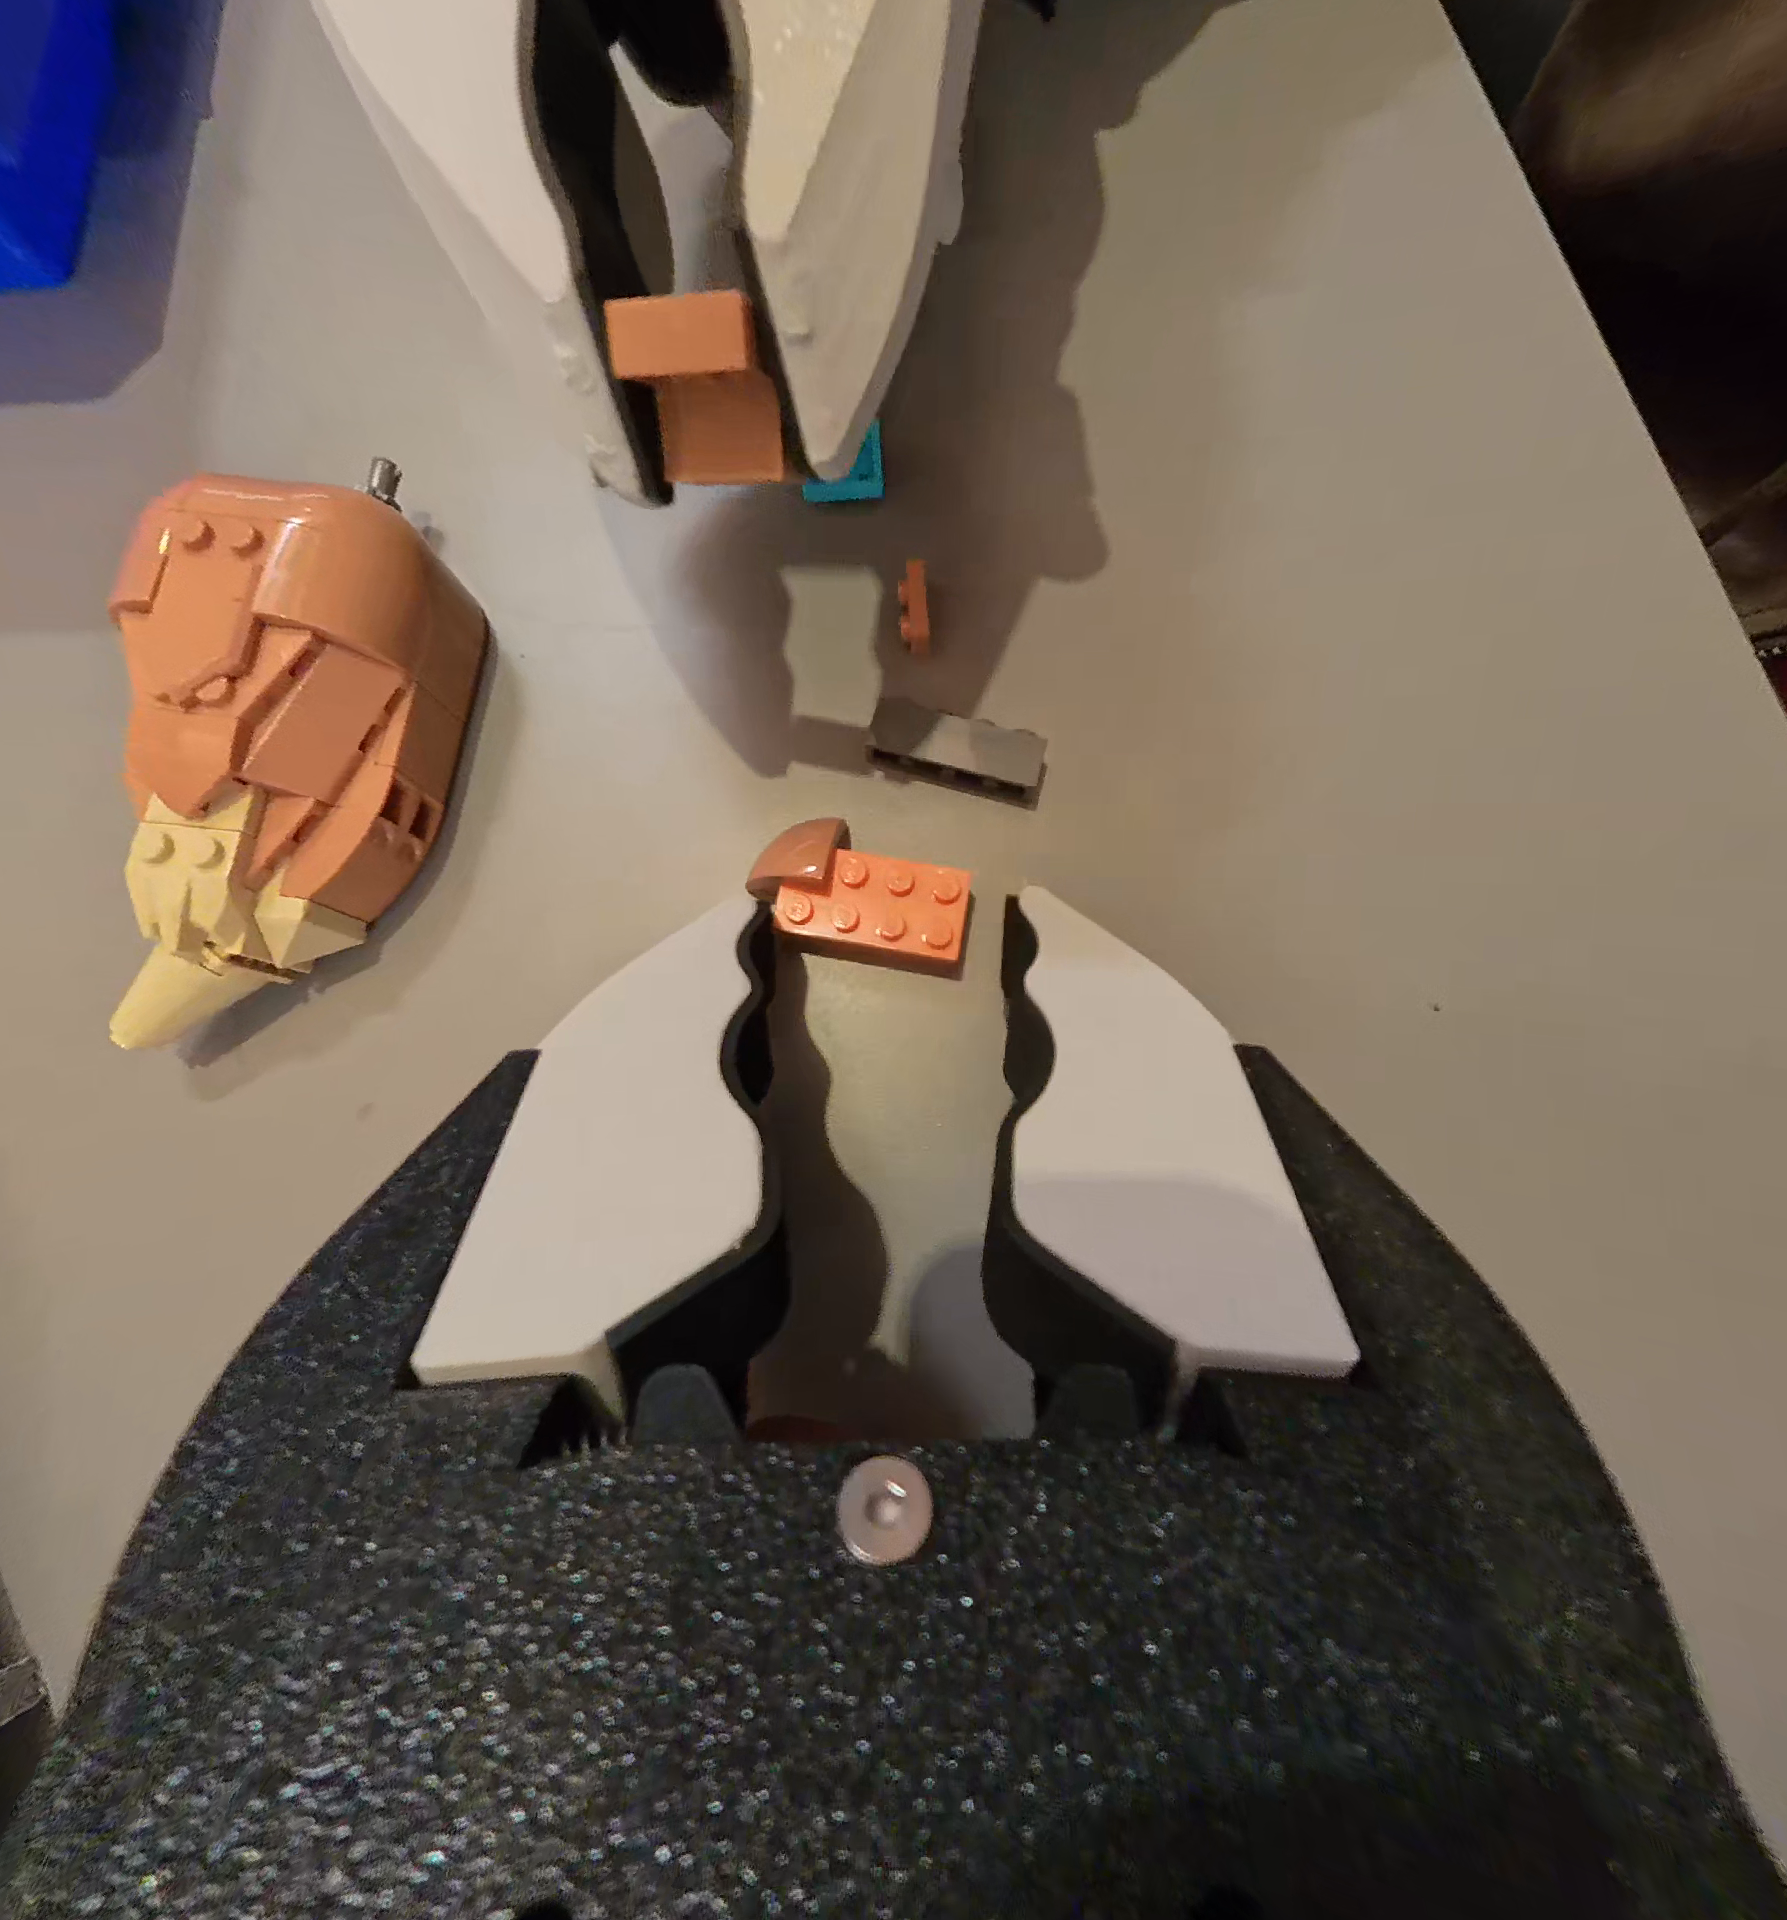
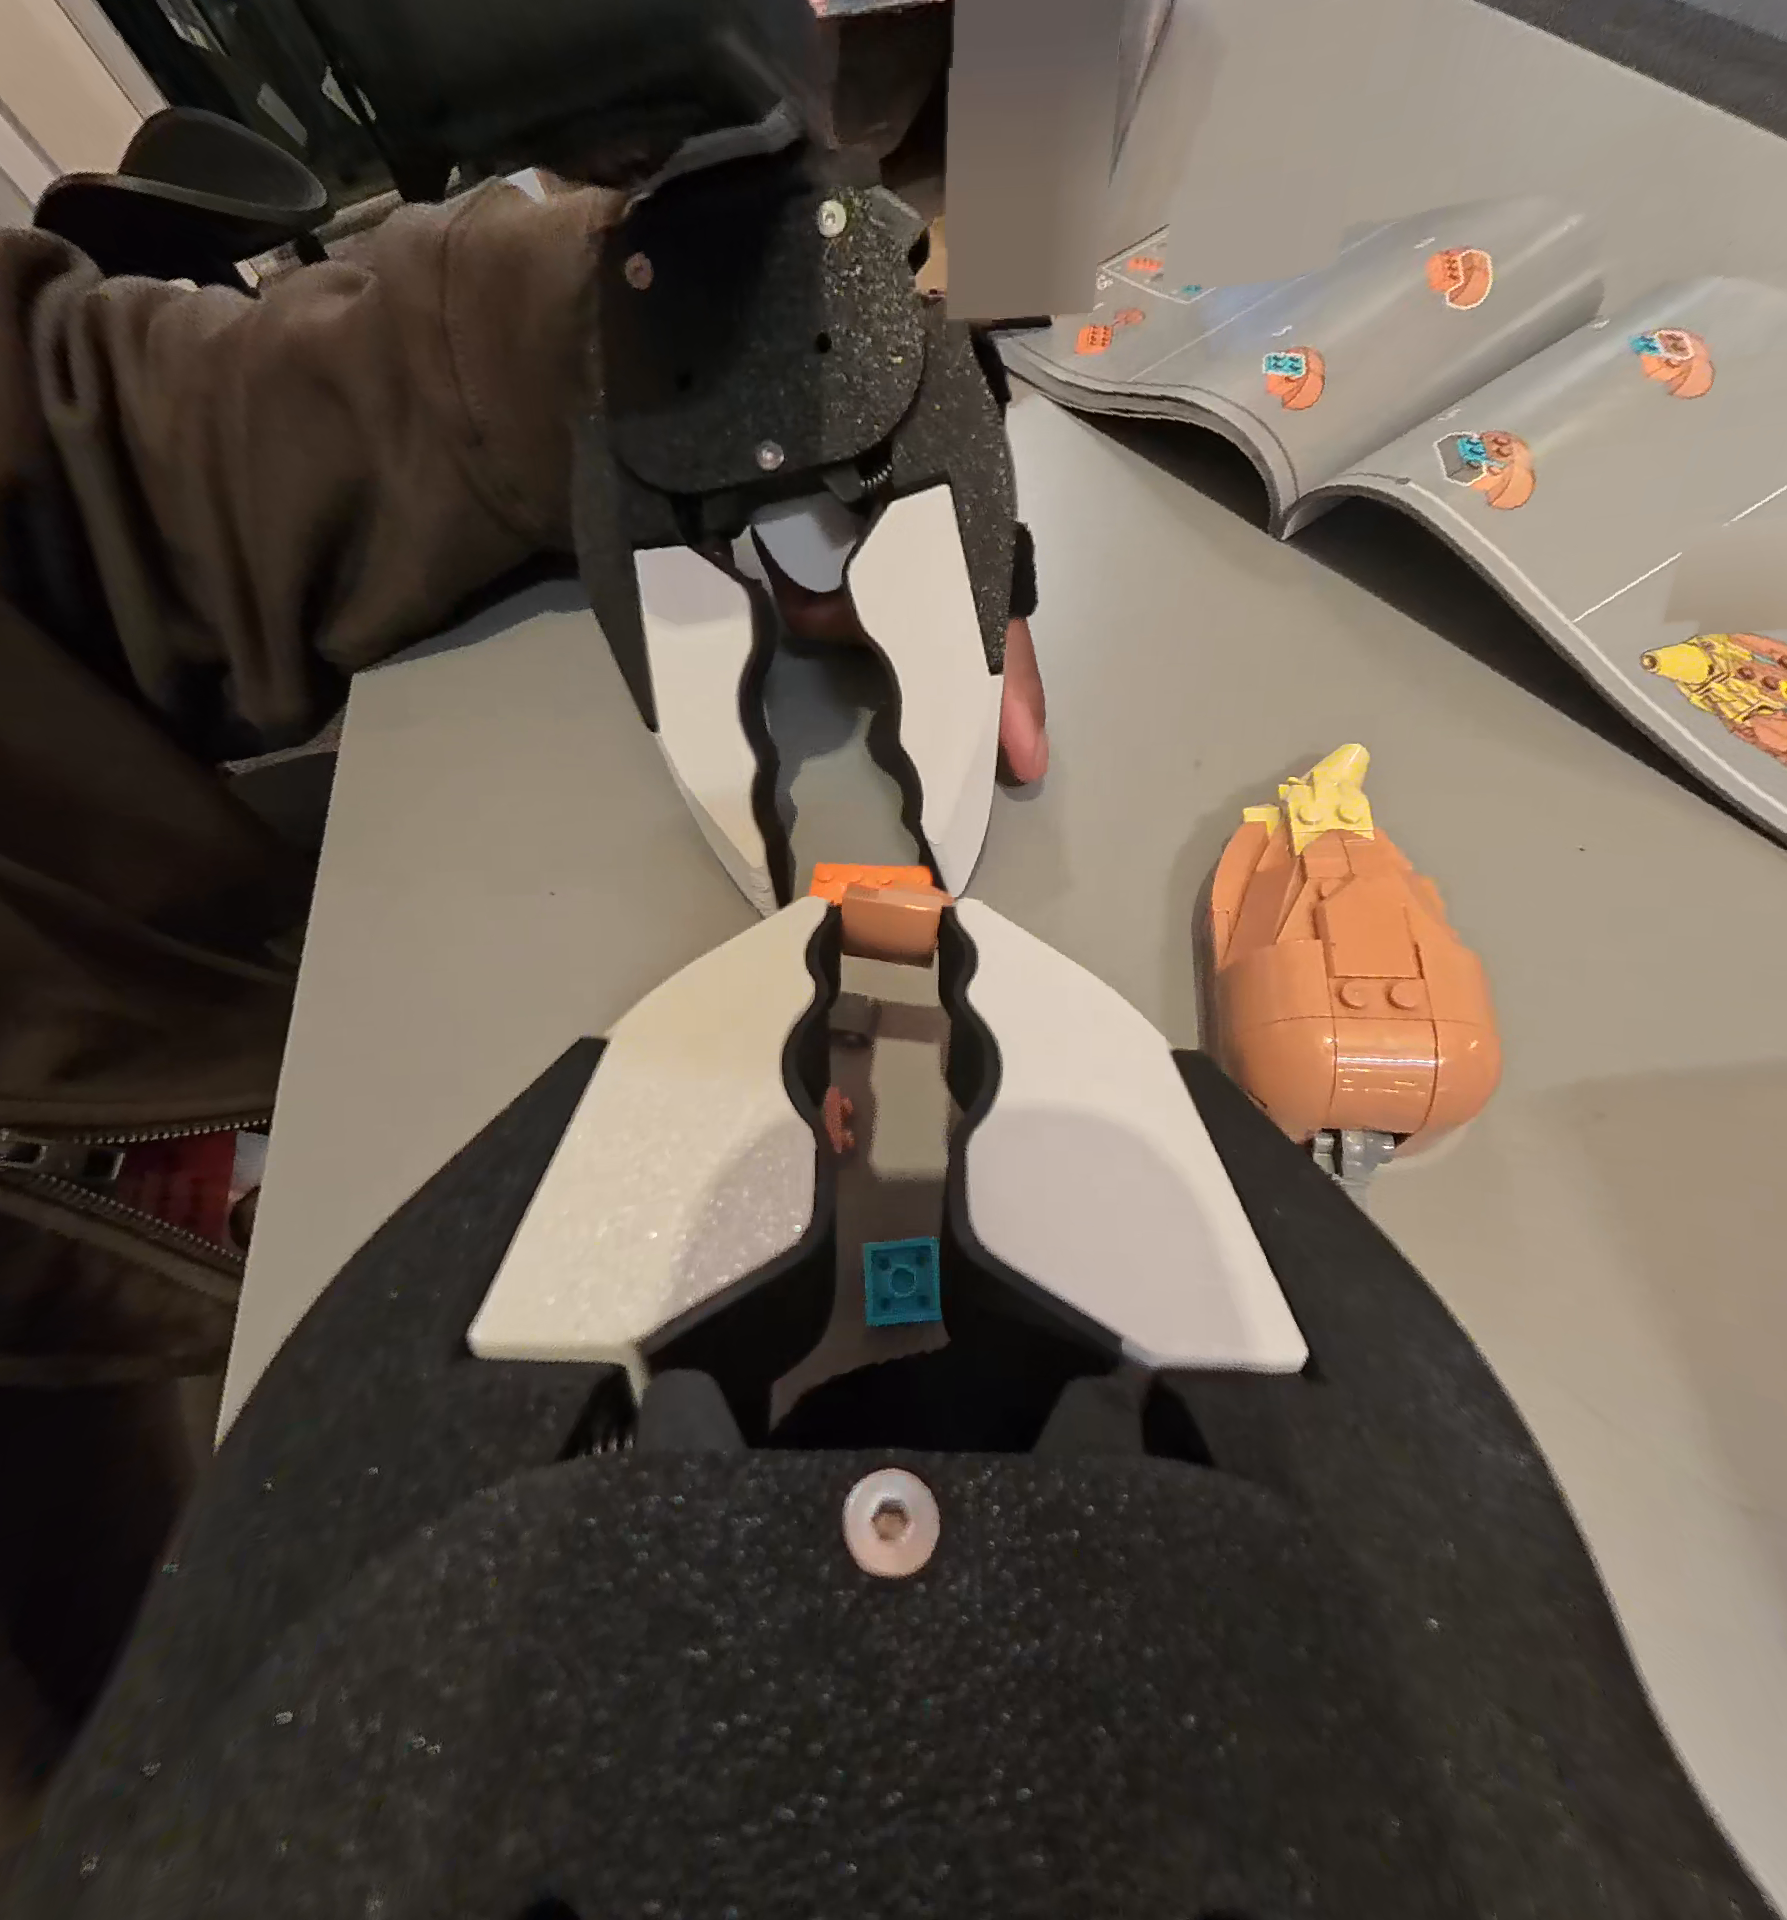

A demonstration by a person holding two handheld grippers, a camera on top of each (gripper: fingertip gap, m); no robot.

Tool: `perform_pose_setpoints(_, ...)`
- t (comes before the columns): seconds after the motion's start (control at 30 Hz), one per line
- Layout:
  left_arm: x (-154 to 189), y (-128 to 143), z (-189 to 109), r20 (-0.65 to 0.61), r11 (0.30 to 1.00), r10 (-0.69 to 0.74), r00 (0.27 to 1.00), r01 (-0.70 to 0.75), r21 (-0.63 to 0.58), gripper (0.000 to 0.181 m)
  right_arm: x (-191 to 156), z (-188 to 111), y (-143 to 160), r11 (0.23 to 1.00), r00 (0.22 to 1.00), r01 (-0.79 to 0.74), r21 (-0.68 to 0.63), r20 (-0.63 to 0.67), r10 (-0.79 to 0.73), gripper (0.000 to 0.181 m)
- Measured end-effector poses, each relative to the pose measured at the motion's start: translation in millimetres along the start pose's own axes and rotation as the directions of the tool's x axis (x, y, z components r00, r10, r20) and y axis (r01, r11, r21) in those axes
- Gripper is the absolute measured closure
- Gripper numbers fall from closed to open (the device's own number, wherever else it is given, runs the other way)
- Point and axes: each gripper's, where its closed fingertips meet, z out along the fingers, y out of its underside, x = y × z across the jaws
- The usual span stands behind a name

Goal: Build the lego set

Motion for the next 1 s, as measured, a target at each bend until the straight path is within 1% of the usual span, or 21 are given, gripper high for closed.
perform_pose_setpoints(0.03, -0.8, 0.0, -0.2, 0.0, 1.0, -0.003, 1.0, 0.003, 0.001, 0.142, -0.7, 0.3, 0.8, 1.0, 1.0, 0.002, -0.005, 0.004, -0.002, 0.163)
perform_pose_setpoints(0.07, -0.9, -0.1, -0.6, -0.002, 1.0, -0.004, 1.0, 0.004, 0.004, 0.147, -1.7, 0.7, 1.6, 1.0, 1.0, 0.005, -0.009, 0.009, -0.005, 0.163)
perform_pose_setpoints(0.17, -1.0, -0.3, -1.0, 0.006, 1.0, -0.002, 1.0, 0.002, 0.008, 0.147, -4.4, 1.8, 3.1, 1.0, 1.0, 0.018, -0.02, 0.02, -0.017, 0.163)
perform_pose_setpoints(0.37, -10.0, -3.8, -3.2, 0.114, 0.999, -0.015, 0.993, 0.011, 0.04, 0.147, -8.9, 6.9, 7.7, 0.997, 0.998, 0.047, -0.063, 0.035, -0.045, 0.163)
perform_pose_setpoints(0.47, -12.8, -7.4, -2.3, 0.145, 0.998, -0.027, 0.989, 0.02, 0.051, 0.147, -10.9, 12.2, 9.0, 0.99, 0.996, 0.09, -0.108, 0.028, -0.088, 0.163)
perform_pose_setpoints(0.63, -9.0, -18.9, -2.5, 0.135, 0.994, -0.045, 0.99, 0.03, 0.109, 0.147, -11.4, 20.9, 10.8, 0.968, 0.984, 0.173, -0.185, 0.0, -0.176, 0.163)
perform_pose_setpoints(0.8, -8.1, -23.9, -4.3, 0.132, 0.989, -0.065, 0.989, 0.046, 0.141, 0.147, -10.5, 27.2, 11.7, 0.956, 0.977, 0.203, -0.214, -0.02, -0.212, 0.164)
perform_pose_setpoints(1.0, -8.5, -25.9, -6.1, 0.127, 0.985, -0.078, 0.989, 0.056, 0.164, 0.147, -6.7, 27.5, 11.6, 0.929, 0.951, 0.275, -0.249, -0.07, -0.3, 0.164)
